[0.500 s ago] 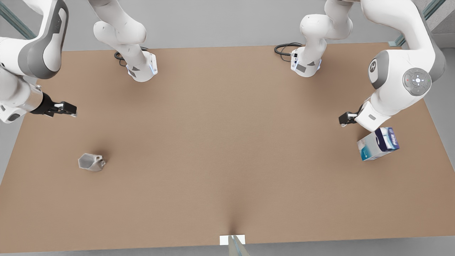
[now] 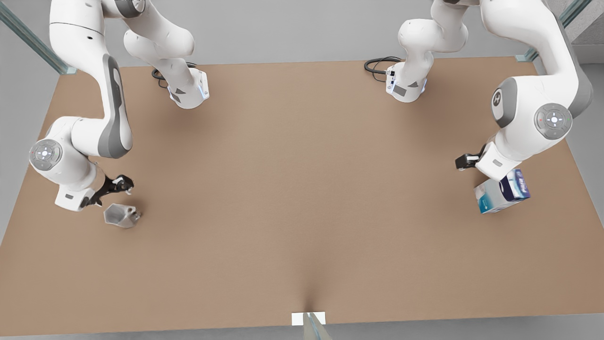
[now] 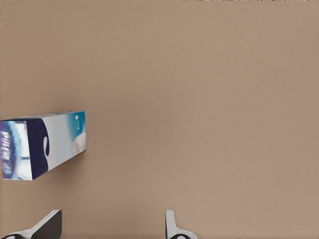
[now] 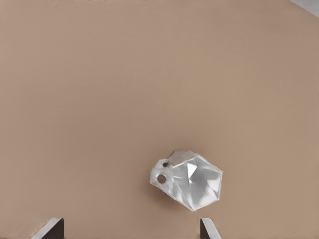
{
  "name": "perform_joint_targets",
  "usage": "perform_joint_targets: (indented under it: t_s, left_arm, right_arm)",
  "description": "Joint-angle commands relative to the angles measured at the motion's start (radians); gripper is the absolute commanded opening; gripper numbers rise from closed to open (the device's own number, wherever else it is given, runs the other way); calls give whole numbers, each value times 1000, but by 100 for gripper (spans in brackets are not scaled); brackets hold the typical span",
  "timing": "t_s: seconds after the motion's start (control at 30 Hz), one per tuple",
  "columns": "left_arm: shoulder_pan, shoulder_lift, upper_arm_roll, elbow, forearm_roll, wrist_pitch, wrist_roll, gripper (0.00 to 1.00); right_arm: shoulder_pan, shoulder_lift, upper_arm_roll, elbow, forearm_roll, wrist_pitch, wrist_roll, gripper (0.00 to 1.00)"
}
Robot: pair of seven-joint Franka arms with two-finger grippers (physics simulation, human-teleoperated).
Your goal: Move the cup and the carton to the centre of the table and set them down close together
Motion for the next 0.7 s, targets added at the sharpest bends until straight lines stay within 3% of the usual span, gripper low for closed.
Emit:
perform_joint_targets:
  t_s: [0.0,0.07,0.13,0.27,0.43,0.5,0.67]
  left_arm:
    - [-1,0,0,0,2,2,0,100]
    - [0,6,0,-2,0,15,0,100]
    - [0,8,0,-3,-1,18,0,100]
    - [2,12,0,-9,-1,19,0,100]
    - [2,19,0,-12,-8,19,-2,100]
    - [2,19,2,-12,-8,18,-2,100]
    - [2,22,9,-12,-8,27,0,100]
  right_arm:
    - [-17,9,0,2,26,4,-31,100]
    - [-55,66,-3,18,113,77,-224,100]
    - [-78,135,-3,73,150,28,-239,100]
    - [-66,238,0,177,132,-10,-316,100]
    - [-49,258,11,211,66,-122,-279,100]
    - [-48,318,9,308,60,-116,-325,100]
    - [-52,341,5,246,60,-81,-311,100]
